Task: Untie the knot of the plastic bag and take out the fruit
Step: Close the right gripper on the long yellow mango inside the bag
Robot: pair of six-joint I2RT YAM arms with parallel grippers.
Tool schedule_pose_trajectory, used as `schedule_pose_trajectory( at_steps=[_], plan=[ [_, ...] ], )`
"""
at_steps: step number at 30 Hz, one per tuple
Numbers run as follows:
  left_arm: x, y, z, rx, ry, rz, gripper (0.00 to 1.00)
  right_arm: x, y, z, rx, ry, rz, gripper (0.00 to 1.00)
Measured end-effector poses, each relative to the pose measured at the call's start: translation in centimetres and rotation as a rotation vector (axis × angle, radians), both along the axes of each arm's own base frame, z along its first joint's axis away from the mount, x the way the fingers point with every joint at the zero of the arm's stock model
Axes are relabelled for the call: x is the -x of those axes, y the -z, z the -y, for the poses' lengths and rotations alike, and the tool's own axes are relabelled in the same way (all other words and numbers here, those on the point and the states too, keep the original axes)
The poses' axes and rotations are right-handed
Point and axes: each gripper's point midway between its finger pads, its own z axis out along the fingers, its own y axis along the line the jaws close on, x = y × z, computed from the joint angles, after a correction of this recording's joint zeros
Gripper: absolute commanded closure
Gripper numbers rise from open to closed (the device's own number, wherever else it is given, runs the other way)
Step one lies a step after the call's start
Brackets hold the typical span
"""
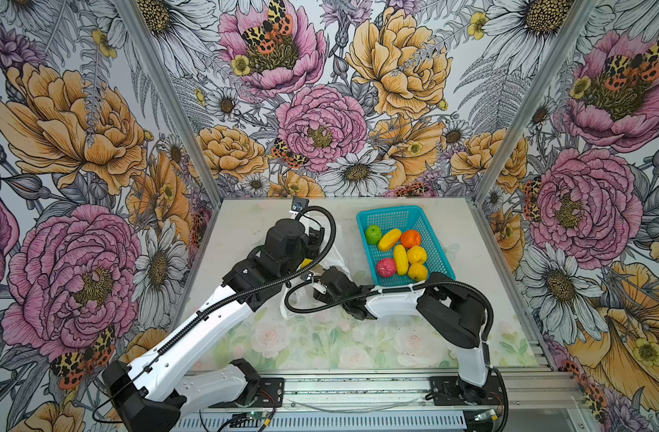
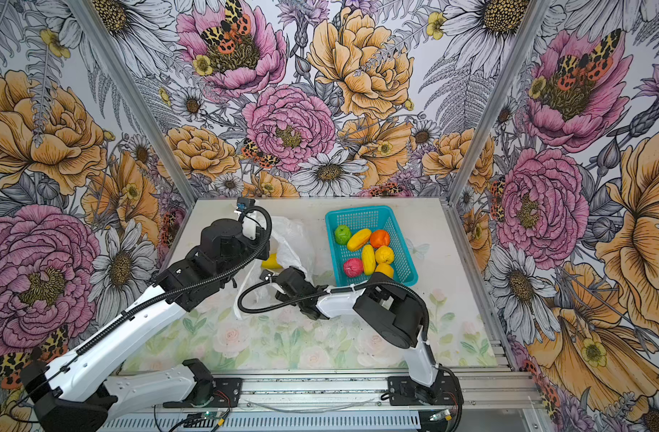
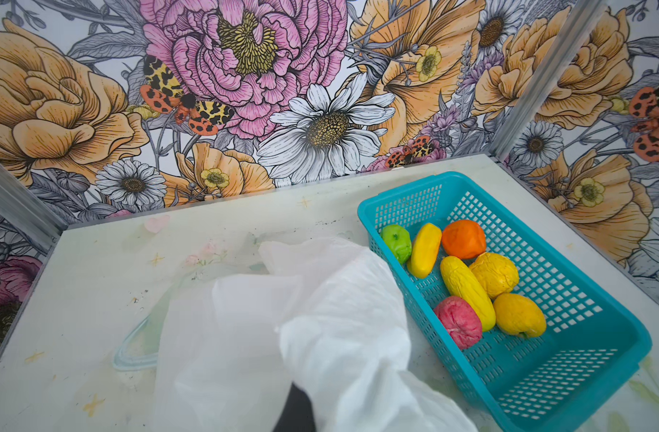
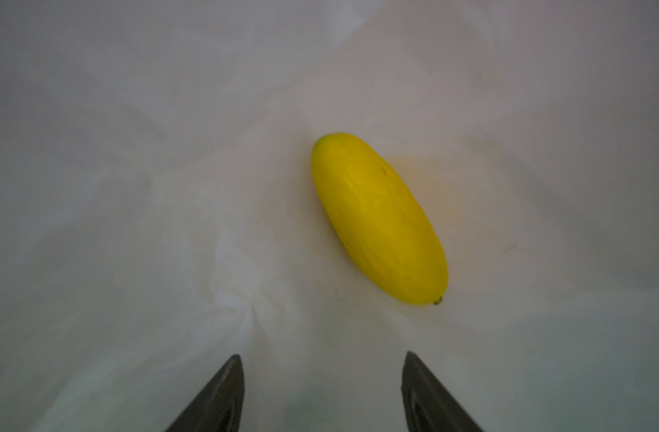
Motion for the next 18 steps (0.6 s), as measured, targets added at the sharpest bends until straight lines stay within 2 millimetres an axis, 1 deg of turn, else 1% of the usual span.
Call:
schedule_pose_trajectory(
  at_steps=[3, 7, 10, 12, 15, 18],
  plan=[
    [0.9, 0.0, 1.5, -0.009, 0.051, 0.003, 1.0, -2.0, -0.1, -1.4, 0.014, 0.048, 0.029, 0.1],
    [1.8, 0.0, 2.7, -0.023, 0.098, 0.009, 1.0, -4.5, -1.1, -2.4, 0.025, 0.144, 0.081, 0.06],
    [2.2, -0.4, 2.8, -0.018, 0.107, 0.017, 1.0, -5.6, -1.7, -2.2, 0.038, 0.198, 0.11, 0.06],
    [2.4, -0.8, 2.6, -0.011, 0.108, 0.027, 1.0, -6.1, -1.7, -1.9, 0.049, 0.229, 0.116, 0.08],
    [2.7, -1.5, 2.2, 0.004, 0.106, 0.042, 1.0, -6.8, -0.9, -1.4, 0.075, 0.265, 0.106, 0.08],
    [2.9, -1.8, 2.0, 0.009, 0.103, 0.049, 1.0, -7.3, 0.3, 0.0, 0.113, 0.3, 0.083, 0.08]
  ],
)
